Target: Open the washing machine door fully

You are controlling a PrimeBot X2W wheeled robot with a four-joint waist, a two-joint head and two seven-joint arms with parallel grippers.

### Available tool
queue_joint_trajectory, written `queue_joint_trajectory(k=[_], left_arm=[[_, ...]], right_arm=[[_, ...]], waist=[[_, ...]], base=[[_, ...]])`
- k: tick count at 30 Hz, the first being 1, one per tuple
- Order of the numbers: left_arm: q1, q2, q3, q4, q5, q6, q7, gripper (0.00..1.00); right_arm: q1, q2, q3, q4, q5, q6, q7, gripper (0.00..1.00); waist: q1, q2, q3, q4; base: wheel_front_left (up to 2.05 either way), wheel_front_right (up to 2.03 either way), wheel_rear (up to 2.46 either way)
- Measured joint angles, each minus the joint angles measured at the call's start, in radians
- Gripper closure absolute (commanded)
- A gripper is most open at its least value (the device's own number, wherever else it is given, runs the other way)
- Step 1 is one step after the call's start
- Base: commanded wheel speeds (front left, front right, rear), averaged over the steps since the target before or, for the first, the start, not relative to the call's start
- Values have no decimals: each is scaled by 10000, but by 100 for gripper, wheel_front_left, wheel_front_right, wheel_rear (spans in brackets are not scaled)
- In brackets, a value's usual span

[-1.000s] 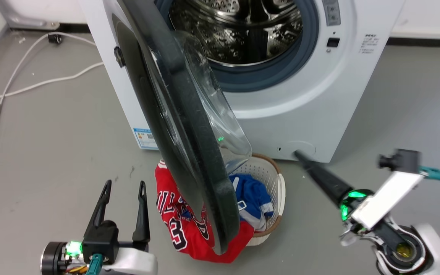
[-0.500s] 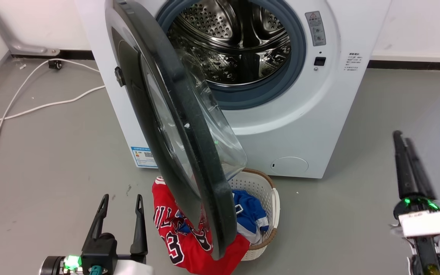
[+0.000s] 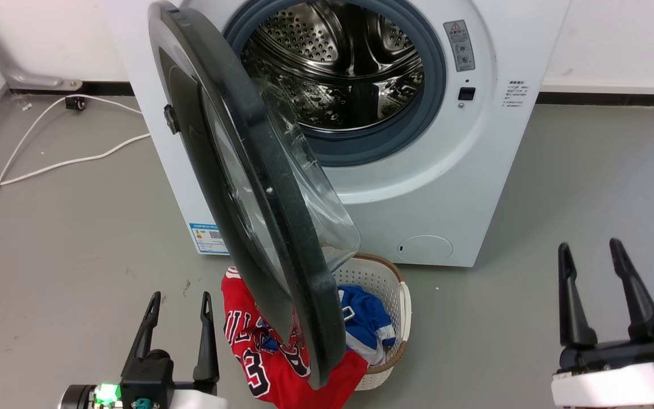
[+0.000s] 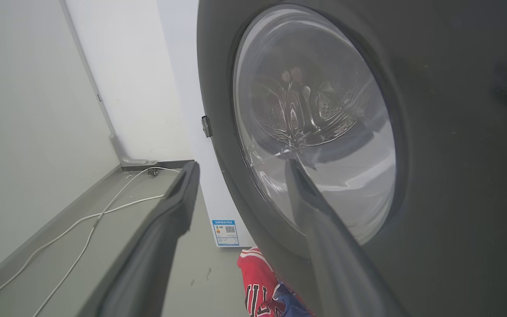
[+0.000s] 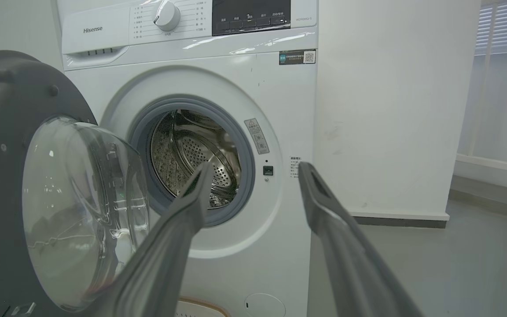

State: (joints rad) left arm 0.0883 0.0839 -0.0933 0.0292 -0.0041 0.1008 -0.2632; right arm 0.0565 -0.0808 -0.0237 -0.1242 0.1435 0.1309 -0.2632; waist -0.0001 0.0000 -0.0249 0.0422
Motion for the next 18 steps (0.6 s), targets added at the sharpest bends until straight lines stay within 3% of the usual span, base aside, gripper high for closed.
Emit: queue_joint_trajectory(k=[8,18], left_arm=[[-1,0,-2,19,-15,-2,0,0],[90,0,23,-10,-88,-58,0,0]], right_arm=[[766,278,-249,468,-769,2,-2,0],[1348,286,-222,884,-441,0,-2,0]], waist=[[1,0,-61,1],[1,0,-135,-35]], base=[[0,0,0],[0,0,0]])
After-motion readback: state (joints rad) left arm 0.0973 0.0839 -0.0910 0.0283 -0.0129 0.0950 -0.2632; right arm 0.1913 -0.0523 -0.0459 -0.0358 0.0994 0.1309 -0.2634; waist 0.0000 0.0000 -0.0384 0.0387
